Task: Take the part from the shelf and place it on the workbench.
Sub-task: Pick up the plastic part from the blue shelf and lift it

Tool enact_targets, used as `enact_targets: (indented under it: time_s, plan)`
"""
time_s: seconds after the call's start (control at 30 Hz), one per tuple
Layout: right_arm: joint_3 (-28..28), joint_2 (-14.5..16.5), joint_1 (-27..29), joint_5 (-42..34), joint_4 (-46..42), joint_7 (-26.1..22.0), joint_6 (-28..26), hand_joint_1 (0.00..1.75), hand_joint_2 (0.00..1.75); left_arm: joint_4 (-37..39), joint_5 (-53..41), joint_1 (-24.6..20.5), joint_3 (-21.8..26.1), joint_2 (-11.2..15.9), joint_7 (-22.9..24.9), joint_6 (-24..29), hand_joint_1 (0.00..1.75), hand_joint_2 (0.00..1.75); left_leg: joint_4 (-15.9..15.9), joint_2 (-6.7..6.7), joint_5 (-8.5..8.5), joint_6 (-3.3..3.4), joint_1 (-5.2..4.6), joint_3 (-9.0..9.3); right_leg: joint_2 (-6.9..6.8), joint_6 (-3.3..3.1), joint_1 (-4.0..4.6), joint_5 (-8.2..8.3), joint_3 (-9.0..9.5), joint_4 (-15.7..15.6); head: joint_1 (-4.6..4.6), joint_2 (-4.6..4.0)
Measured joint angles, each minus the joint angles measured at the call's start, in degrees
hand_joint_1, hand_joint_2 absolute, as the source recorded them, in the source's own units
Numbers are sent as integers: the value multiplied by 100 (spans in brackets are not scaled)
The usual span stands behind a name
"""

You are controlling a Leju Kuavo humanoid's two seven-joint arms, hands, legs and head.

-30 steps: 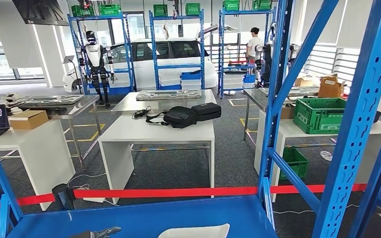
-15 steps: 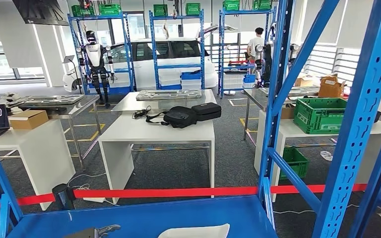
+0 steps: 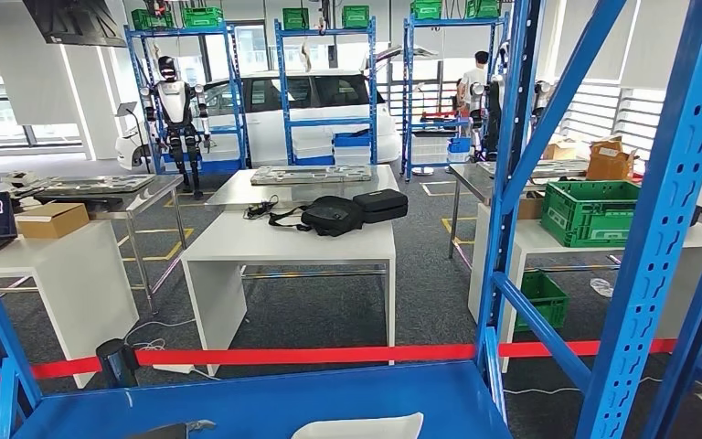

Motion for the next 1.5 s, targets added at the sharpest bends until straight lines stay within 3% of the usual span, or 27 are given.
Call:
enact_targets:
  time_s: [0.43, 1.5]
  plan:
    - [-41, 2, 0, -9, 0, 50, -7, 0, 0, 63, -68, -95, -137, 138, -120, -285, 0, 175, 0, 0, -3, 4, 0, -1, 1, 1, 0, 0, 1, -6, 0, 0]
    - [-101, 10, 2, 63, 0, 83, -17, 0, 0, 259, -604, -76, -628, 579, 677, 129, 0, 175, -1, -1, -4, 6, 0, 0, 0, 1, 1, -1, 6, -9, 0, 0]
